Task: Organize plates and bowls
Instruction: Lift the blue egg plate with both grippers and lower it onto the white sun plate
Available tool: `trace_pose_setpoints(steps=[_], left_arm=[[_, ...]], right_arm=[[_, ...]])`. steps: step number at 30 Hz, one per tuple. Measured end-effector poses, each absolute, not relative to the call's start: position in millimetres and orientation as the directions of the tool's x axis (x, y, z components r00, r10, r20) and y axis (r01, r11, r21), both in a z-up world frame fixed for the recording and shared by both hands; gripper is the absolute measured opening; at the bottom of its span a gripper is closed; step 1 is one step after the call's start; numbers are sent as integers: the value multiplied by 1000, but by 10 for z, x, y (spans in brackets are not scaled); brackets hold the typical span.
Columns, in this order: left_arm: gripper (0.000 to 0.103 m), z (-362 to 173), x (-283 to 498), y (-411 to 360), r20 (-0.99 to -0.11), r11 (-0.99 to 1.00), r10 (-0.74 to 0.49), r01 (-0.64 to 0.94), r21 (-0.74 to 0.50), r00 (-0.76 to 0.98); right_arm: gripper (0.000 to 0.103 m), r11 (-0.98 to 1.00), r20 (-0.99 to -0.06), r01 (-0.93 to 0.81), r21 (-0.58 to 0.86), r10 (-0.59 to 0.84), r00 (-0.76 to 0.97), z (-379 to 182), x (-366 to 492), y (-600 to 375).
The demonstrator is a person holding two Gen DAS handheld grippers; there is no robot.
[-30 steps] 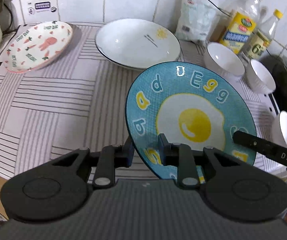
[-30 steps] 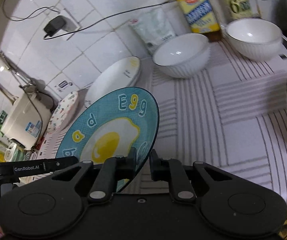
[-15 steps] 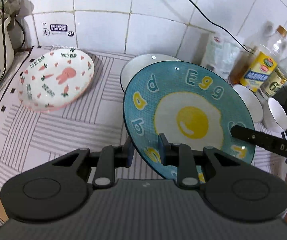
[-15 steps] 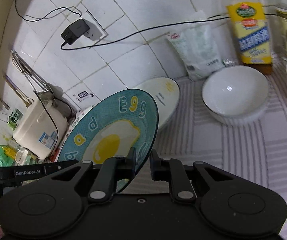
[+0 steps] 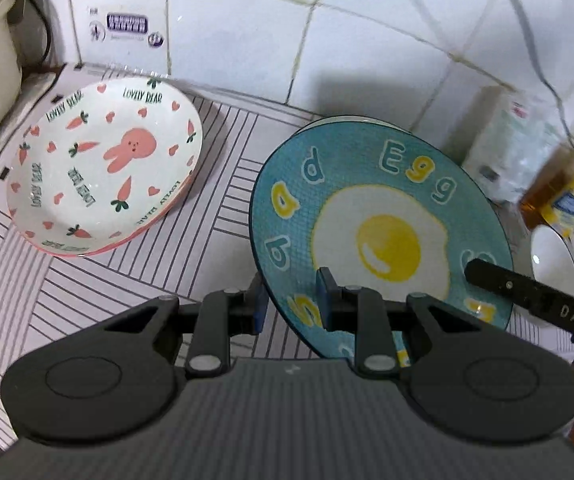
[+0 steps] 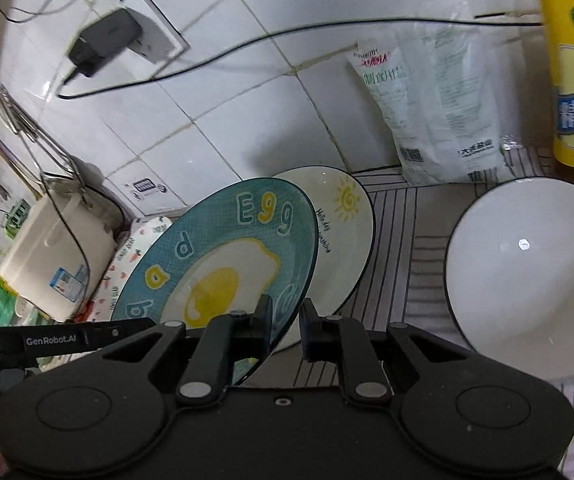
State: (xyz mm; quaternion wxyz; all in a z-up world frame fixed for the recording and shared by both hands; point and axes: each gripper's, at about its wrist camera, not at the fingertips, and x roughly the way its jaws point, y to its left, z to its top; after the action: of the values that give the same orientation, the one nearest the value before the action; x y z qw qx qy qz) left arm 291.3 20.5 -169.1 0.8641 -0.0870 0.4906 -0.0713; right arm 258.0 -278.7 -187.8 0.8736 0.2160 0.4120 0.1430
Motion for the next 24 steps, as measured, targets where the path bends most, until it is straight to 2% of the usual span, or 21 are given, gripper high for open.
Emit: trace_pose_setpoints(steps=[8, 13, 19, 24], left_arm=[[23, -1819, 3150, 188, -860, 972, -214, 9, -237, 462], [23, -1866, 3189, 184, -862, 967, -231, 8, -255, 452], [23, -1889, 3229, 167, -865, 963, -243, 1, -271, 440], [23, -1912, 3318, 143, -877, 964, -249, 16, -267, 411]], right_arm=[[18, 878, -699, -36, 478, 405, 590, -1959, 2857, -2761], [18, 919, -758, -36, 392, 345, 553, -1876, 2929, -2662], [18, 935, -781, -27, 354, 311, 541, -1851, 3004, -2668], [27, 977, -856, -5, 213, 189, 482, -1758, 3079, -2473]])
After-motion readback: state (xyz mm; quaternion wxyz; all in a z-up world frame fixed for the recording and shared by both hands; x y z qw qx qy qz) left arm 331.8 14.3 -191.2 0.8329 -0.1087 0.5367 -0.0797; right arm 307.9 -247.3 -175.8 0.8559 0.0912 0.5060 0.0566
